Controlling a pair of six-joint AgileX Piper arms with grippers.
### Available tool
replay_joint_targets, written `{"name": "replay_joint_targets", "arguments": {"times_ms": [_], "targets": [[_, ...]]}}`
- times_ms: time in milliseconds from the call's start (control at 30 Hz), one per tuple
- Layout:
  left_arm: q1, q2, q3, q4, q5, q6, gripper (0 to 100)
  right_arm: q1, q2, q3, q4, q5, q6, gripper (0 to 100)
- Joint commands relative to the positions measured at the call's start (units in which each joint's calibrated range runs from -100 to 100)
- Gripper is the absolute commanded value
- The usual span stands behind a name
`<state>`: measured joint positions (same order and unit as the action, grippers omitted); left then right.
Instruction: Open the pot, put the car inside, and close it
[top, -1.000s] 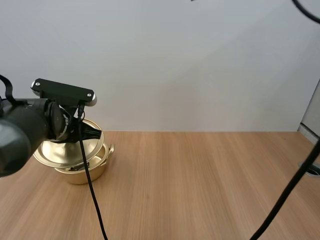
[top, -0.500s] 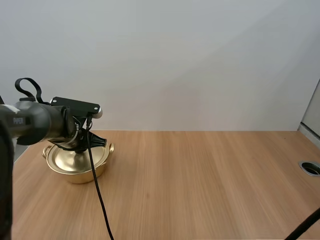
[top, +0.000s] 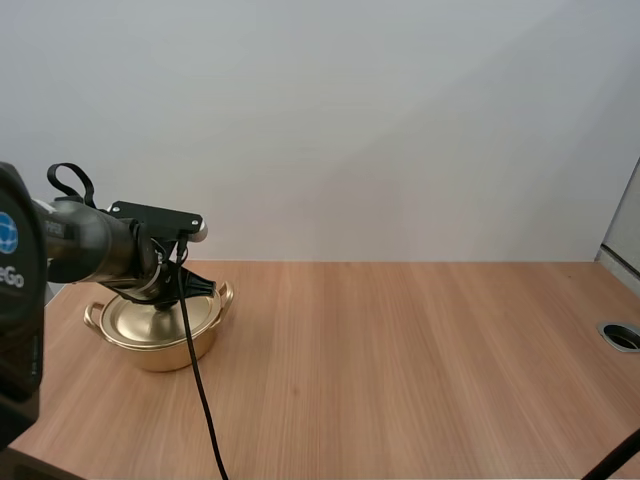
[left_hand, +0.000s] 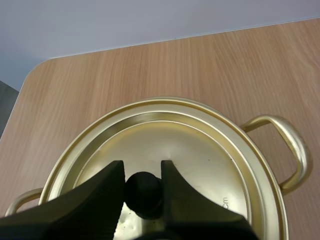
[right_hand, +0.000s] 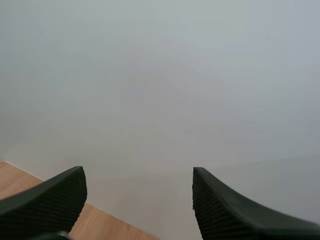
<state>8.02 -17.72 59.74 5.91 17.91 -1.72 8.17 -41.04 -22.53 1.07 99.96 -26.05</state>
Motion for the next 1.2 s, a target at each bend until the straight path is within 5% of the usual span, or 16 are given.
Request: {"name": "replay_joint_targets", "arguments": {"times_ms": [0,133,300,400,567,1167], "targets": [[-0.01,0.05,-0.09,0.01,0.19,0.01,0,-0.01,0.05,0.04,-0.01,0.04,-0.01,100],[-0.01,0.05,-0.09,0.01,0.16,-0.86,2,-0.01,0.05,0.04,0.31,0.04,-0.01,100],[-0.01,0.05,-0.09,0.37,0.16,0.93,21,-0.01,0.05,0.04,0.90,0.04,-0.01,100],[-0.01,0.05,-0.09,0.37,-0.41,3.63,43,-0.01,0.05,0.04,0.90,0.04,-0.01,100],[-0.01,-0.07,-0.09,0.37,-2.91,6.27,98,-0.01,0.05,0.04,0.87,0.04,-0.41,100],[-0.01,-3.08,-4.24,-0.03,-10.54,3.33,100,-0.01,0.05,0.04,0.87,0.04,-0.41,100]]}}
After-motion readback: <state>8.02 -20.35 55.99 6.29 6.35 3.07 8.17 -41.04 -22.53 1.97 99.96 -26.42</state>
